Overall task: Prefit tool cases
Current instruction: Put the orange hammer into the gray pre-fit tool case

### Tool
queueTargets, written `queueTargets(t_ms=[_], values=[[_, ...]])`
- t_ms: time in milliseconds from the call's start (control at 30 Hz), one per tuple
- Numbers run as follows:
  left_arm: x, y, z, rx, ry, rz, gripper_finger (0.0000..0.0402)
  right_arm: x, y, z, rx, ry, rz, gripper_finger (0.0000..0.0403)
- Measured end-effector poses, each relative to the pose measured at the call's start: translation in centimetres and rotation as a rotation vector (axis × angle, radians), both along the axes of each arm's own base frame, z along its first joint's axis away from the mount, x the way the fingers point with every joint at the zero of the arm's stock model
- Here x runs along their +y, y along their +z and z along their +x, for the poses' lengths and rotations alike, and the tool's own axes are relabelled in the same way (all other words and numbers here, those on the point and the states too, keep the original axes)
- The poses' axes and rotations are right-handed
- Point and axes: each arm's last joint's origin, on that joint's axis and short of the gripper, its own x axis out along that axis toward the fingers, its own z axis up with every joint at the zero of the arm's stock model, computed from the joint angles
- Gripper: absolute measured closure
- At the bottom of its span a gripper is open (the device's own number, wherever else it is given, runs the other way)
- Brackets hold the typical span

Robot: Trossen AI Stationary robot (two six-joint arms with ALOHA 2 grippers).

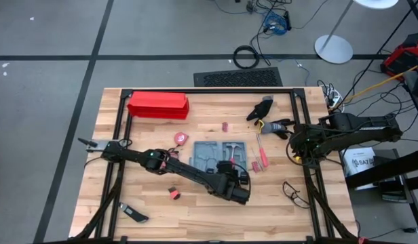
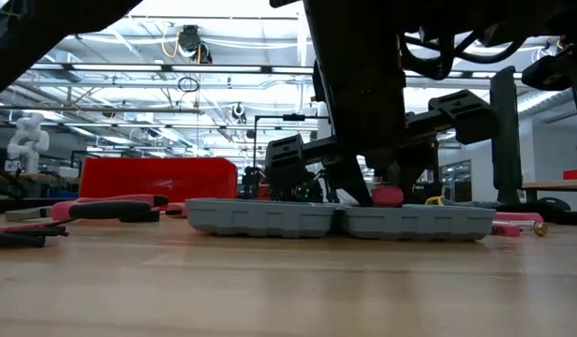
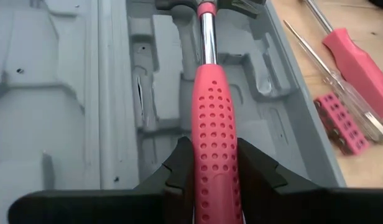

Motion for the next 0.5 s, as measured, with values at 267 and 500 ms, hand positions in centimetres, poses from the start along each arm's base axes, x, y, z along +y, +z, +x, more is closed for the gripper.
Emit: queueTargets(t_ms=[267,500], values=[[0.9,0.0,0.4,0.012,-0.004,-0.011,0.0300,0.0,0.0,0.0,-0.002,0.002,0.000,0.0321],[1.2,0.1,0.5,0.010,-0.001,-0.012,0.0285,0.0,0.0,0.0,-0.002,0.005,-0.001,0.0321]])
